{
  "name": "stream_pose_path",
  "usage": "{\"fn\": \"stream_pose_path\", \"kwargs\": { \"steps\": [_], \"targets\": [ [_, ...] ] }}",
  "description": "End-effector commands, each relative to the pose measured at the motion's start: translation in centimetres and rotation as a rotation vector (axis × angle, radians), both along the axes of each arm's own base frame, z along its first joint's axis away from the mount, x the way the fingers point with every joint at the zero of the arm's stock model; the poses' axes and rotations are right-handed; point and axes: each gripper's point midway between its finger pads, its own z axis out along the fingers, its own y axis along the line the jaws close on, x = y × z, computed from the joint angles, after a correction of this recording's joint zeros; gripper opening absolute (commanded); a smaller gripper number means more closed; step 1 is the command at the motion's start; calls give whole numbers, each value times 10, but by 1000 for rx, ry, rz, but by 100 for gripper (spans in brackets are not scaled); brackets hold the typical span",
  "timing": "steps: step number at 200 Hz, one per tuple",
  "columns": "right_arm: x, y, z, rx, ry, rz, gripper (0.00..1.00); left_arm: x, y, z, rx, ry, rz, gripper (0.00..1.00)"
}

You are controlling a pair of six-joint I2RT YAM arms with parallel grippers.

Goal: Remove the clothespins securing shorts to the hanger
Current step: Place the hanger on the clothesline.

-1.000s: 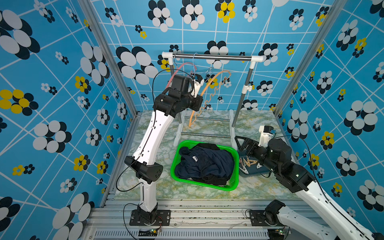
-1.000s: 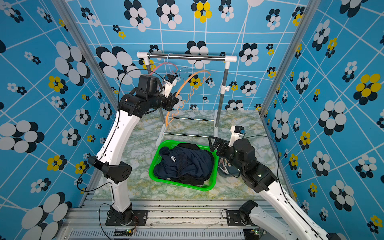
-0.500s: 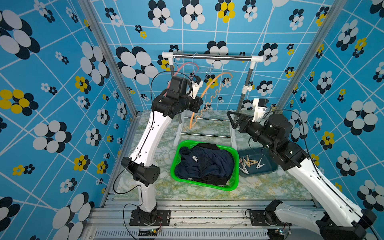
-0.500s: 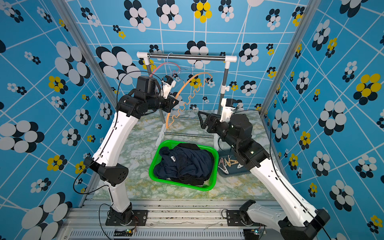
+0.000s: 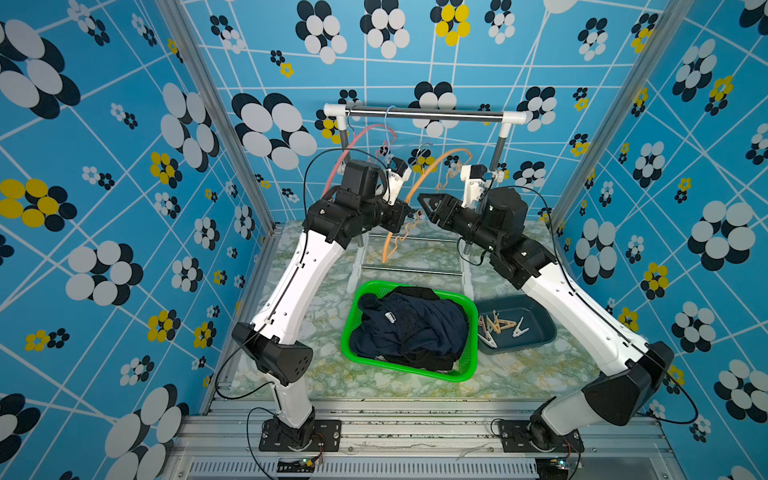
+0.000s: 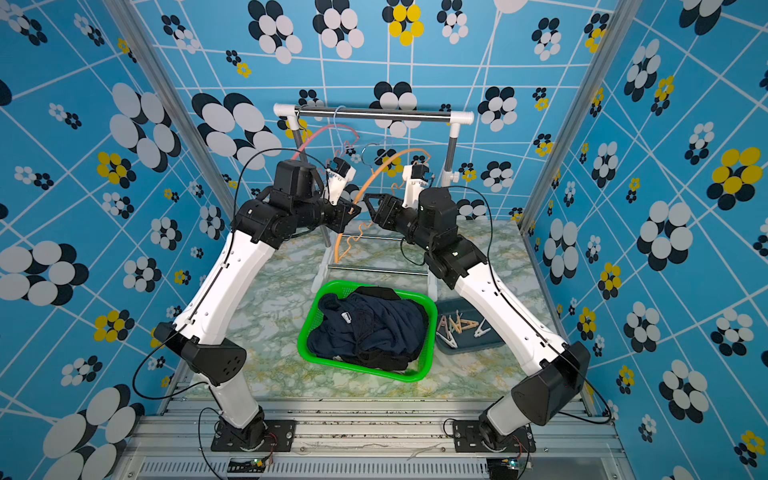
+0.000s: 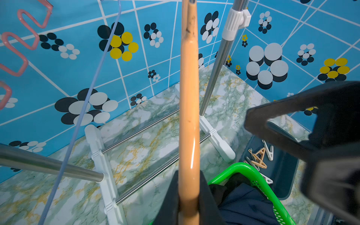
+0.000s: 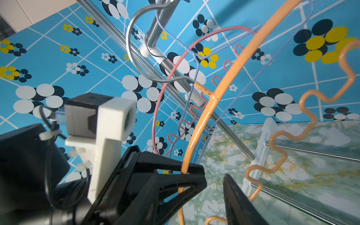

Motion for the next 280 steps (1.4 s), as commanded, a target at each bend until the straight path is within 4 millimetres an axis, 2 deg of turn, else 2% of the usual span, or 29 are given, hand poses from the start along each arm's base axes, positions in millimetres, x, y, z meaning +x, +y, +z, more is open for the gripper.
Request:
{"fn": "stream_pose_path", "kwargs": {
  "steps": [1,52,100,117,129,147,162,191,208,248,280],
  "targets": [
    [2,8,26,76,-34,40,51,-11,2,36,-40,-115,-2,0],
    [16,22,25,92,-22,62,42,-22,-2,33,-35,-130,-32,0],
    [23,33,20,141,19,97,22,-31,-3,32,-43,-161,-47,0],
    [22,36,21,186,35,119,9,-32,-2,31,-44,-169,-44,0],
    [22,37,21,214,45,124,0,-34,0,29,-46,-177,-41,7],
    [21,35,24,241,49,122,0,-39,4,24,-49,-187,-39,19],
    [19,32,27,251,47,111,0,-44,9,18,-53,-197,-34,24],
    [16,26,30,262,40,95,0,-57,20,-3,-75,-217,-24,27],
    [14,24,30,273,41,97,0,-62,27,-8,-105,-242,-12,28],
    [9,25,33,314,40,123,0,-63,28,-18,-197,-225,-40,32],
    [8,26,32,325,46,132,0,-57,27,-33,-189,-199,-35,34]
  ]
}}
